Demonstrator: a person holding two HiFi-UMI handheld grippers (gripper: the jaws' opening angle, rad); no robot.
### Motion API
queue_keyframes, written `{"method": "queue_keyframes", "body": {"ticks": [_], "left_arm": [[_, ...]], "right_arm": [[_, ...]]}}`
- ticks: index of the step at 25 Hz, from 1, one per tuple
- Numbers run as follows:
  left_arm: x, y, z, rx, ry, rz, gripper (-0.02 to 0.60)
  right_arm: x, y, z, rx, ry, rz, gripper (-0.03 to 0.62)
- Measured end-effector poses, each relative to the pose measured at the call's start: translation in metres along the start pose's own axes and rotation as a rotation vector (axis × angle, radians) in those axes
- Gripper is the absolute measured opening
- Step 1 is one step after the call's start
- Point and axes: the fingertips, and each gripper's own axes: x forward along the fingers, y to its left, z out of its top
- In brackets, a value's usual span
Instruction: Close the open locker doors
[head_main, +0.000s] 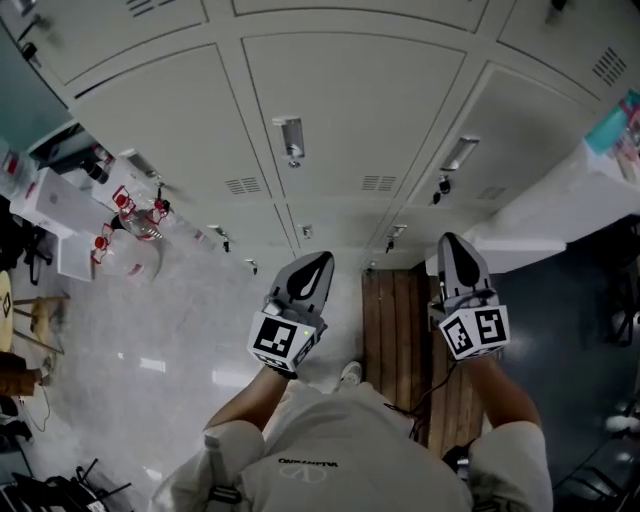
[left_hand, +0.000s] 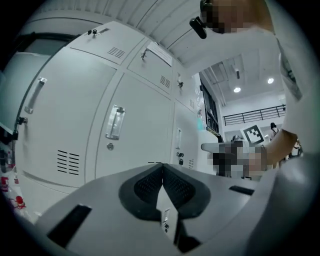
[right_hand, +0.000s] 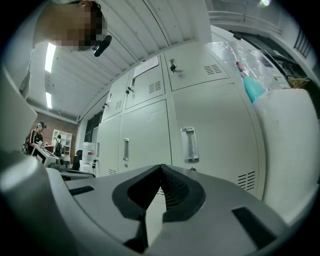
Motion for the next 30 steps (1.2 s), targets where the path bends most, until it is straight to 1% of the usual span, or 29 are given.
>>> {"method": "queue_keyframes", "body": {"ticks": [3,5,9,13,16,19,22,26,28,30], "left_arm": [[-0.038,0.025,0.018,0.002,-0.014,0.034,0.005],[-0.064,0.044,0.028,0.019,-0.023,0.071,0.005],[-0.109,0.077,0.055,0.041,-0.070,0.152,0.005],[-0.157,0.110,0.064,0.068,-0.073,0.241,0.005],[-0.181,0.128,0.068,0.082,-0.089,0.279,0.005],[-0.197,0.139,0.076,0.068,-0.131,0.305,0.005],[-0.203,0.143,0.080,0.075,-0.157,0.307,0.005],[-0.206,0.151,0.083,0.088,-0.148,0.328,0.005],[-0.208,0.155,0.083,0.093,-0.131,0.340,0.005],[-0.208,0.155,0.084,0.096,-0.134,0.337,0.005]], "right_arm": [[-0.005,0.030,0.008,0.001,-0.019,-0.011,0.011],[-0.006,0.053,0.017,0.001,-0.027,-0.001,0.011],[-0.006,0.094,0.037,-0.007,-0.044,0.018,0.011],[-0.005,0.130,0.042,-0.008,-0.054,0.041,0.011],[0.000,0.148,0.045,-0.011,-0.071,0.055,0.011],[0.004,0.162,0.048,-0.014,-0.087,0.067,0.011],[0.008,0.167,0.047,-0.020,-0.092,0.069,0.010],[0.011,0.167,0.049,-0.026,-0.106,0.057,0.009],[0.013,0.168,0.050,-0.027,-0.105,0.063,0.009],[0.013,0.170,0.050,-0.034,-0.102,0.074,0.009]]}}
